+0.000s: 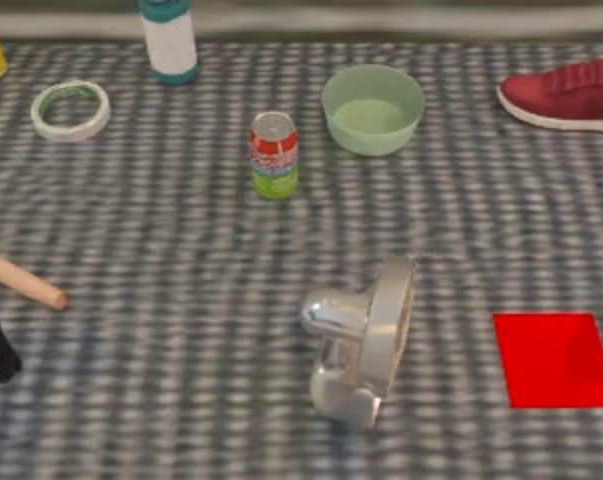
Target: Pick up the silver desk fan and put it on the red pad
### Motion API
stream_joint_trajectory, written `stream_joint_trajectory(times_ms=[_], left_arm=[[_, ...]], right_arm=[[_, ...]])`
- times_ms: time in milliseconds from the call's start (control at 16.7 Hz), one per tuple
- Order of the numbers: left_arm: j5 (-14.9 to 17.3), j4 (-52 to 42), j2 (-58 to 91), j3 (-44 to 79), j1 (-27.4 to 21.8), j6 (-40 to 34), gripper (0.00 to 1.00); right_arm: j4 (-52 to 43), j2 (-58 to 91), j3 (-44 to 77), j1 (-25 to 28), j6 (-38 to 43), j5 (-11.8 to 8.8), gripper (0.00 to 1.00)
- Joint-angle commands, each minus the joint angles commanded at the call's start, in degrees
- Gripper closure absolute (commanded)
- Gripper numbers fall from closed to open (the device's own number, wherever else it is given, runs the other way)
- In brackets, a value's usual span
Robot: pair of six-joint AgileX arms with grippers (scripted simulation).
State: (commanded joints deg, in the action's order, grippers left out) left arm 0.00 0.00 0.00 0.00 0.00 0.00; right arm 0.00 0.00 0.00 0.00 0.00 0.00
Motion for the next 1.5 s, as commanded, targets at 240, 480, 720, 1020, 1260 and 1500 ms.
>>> stream_joint_trajectory(times_ms=[240, 480, 720, 1020, 1260, 1500], left_arm=[[0.0, 0.0, 0.0, 0.0, 0.0, 0.0, 0.0], [0.0, 0.0, 0.0, 0.0, 0.0, 0.0, 0.0], [0.0, 0.0, 0.0, 0.0, 0.0, 0.0, 0.0], [0.0, 0.0, 0.0, 0.0, 0.0, 0.0, 0.0], [0.0, 0.0, 0.0, 0.0, 0.0, 0.0, 0.0], [0.0, 0.0, 0.0, 0.0, 0.0, 0.0, 0.0]], right_arm=[[-1.6, 1.7, 1.6, 0.8, 1.0, 0.0, 0.0], [-10.8, 12.5, 11.5, 5.4, 7.0, 0.0, 0.0], [-25.5, 31.2, 28.4, 12.8, 17.1, 0.1, 0.0], [-46.8, 60.7, 55.3, 23.7, 32.5, 0.1, 0.0], [-62.8, 84.0, 76.6, 32.1, 44.4, 0.0, 0.0], [-75.1, 102.1, 94.5, 38.8, 53.8, 0.0, 0.0]])
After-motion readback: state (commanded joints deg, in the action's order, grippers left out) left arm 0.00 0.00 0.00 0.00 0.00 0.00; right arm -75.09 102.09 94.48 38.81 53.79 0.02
